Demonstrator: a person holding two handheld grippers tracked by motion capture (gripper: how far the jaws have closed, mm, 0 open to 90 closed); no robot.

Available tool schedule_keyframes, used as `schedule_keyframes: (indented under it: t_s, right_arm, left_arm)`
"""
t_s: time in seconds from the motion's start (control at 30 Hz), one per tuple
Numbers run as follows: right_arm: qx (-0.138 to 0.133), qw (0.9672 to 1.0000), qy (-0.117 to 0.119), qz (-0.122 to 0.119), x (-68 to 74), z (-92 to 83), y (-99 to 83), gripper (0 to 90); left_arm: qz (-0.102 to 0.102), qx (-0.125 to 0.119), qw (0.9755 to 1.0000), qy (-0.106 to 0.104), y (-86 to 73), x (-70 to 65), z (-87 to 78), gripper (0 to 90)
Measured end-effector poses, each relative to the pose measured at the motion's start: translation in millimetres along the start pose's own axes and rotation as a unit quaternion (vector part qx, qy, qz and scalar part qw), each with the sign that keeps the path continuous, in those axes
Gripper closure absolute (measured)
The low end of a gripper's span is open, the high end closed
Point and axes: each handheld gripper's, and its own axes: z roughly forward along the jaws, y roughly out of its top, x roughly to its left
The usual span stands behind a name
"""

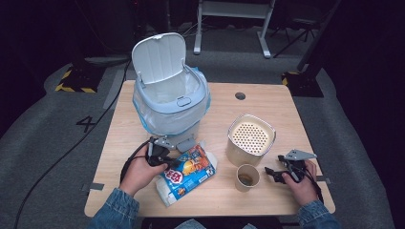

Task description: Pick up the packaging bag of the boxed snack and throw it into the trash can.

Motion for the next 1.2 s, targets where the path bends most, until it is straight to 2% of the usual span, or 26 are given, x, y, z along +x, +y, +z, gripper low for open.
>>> schedule_keyframes:
  t_s: [0.1,0.17,0.2,0.3,0.33,0.37,0.4,0.57,0.67,0.73,0.8,0.93,0.97,1.0,1.03,1.07,1.1,1.2]
  right_arm:
    - [0.0,1.0,0.0,0.0,0.0,0.0,0.0,17.5]
    - [0.0,1.0,0.0,0.0,0.0,0.0,0.0,17.5]
    - [0.0,1.0,0.0,0.0,0.0,0.0,0.0,17.5]
    - [0.0,1.0,0.0,0.0,0.0,0.0,0.0,17.5]
    - [0.0,1.0,0.0,0.0,0.0,0.0,0.0,17.5]
    - [0.0,1.0,0.0,0.0,0.0,0.0,0.0,17.5]
    - [0.0,1.0,0.0,0.0,0.0,0.0,0.0,17.5]
    - [0.0,1.0,0.0,0.0,0.0,0.0,0.0,17.5]
    - [0.0,1.0,0.0,0.0,0.0,0.0,0.0,17.5]
    - [0.0,1.0,0.0,0.0,0.0,0.0,0.0,17.5]
    - [0.0,1.0,0.0,0.0,0.0,0.0,0.0,17.5]
    - [0.0,1.0,0.0,0.0,0.1,-0.1,-0.1,17.5]
    - [0.0,1.0,0.0,0.0,0.1,-0.1,-0.1,17.5]
    - [0.0,1.0,0.0,0.0,0.1,-0.1,-0.1,17.5]
    - [0.0,1.0,0.0,0.0,0.1,-0.1,-0.1,17.5]
    - [0.0,1.0,-0.001,-0.001,0.1,-0.1,-0.1,17.5]
    - [0.0,1.0,-0.001,-0.001,0.1,-0.1,-0.1,17.5]
    - [0.0,1.0,-0.001,-0.001,0.1,-0.1,-0.1,17.5]
  left_arm:
    - [0.009,-0.038,0.9992,-0.001,2.7,-3.7,-13.9,88.9]
    - [0.011,-0.075,0.9971,0.001,4.7,-6.9,-25.6,88.9]
    - [0.011,-0.075,0.9971,0.001,4.7,-6.9,-25.6,88.9]
    - [0.017,-0.106,0.9942,0.001,6.8,-8.6,-35.5,88.9]
    - [0.02,-0.124,0.9921,0.002,8.1,-9.2,-40.7,89.0]
    - [0.02,-0.124,0.9921,0.002,8.1,-9.2,-40.7,89.0]
    - [0.021,-0.132,0.991,0.002,9.1,-9.7,-43.4,89.0]
    - [0.024,-0.177,0.984,-0.006,13.4,-9.8,-52.4,89.0]
    - [0.031,-0.194,0.9806,-0.004,16.7,-10.7,-57.2,89.0]
    - [0.029,-0.21,0.9773,-0.007,19.2,-12.5,-60.2,89.0]
    - [0.035,-0.222,0.9745,-0.005,22.7,-13.7,-63.8,89.0]
    - [0.036,-0.24,0.97,-0.005,28.9,-16.8,-69.3,89.0]
    - [0.038,-0.247,0.9684,-0.003,30.7,-17.5,-71.3,89.0]
    - [0.037,-0.259,0.9651,-0.001,33.7,-19.2,-75.4,89.0]
    - [0.037,-0.259,0.9651,-0.001,33.7,-19.2,-75.4,89.0]
    - [0.037,-0.267,0.963,0.003,35.7,-19.9,-78.1,88.9]
    - [0.037,-0.27,0.9622,0.003,36.9,-20.3,-79.8,88.9]
    - [0.034,-0.285,0.9579,0.013,41.1,-23.1,-87.4,88.9]
